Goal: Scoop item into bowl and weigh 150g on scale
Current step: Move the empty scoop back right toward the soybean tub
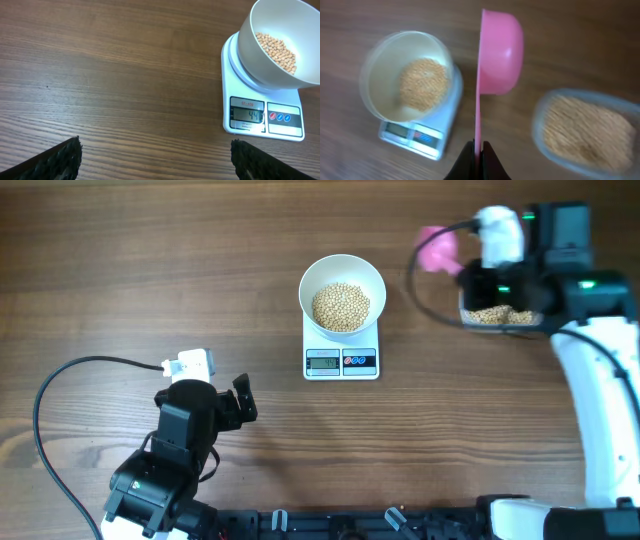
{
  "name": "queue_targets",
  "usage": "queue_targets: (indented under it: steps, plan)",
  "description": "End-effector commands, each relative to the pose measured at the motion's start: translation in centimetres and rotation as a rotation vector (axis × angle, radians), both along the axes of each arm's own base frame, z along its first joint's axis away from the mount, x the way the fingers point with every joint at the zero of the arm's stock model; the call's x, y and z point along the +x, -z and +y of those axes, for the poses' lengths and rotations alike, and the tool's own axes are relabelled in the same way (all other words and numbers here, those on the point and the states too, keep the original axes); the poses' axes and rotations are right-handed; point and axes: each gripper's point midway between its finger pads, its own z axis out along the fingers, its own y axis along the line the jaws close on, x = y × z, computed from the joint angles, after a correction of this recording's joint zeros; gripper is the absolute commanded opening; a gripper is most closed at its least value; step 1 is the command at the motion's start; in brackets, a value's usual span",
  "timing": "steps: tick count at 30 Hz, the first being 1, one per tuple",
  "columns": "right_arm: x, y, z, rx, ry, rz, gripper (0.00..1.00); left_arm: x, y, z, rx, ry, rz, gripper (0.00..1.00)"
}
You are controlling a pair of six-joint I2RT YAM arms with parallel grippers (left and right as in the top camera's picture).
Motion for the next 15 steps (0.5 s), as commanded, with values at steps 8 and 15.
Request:
queue_targets:
  steps: [8, 15]
  plan:
    - [-1.7, 3.0, -14.1, -0.239, 0.332, 0.131, 0.04, 0.0, 0.1, 0.4, 0.017, -0.008, -0.002, 1.00]
    - [-2.0, 8.1, -15.0, -0.272, 0.344, 0.319, 0.04, 0.0, 0.1, 0.4, 0.017, -0.008, -0.002, 1.00]
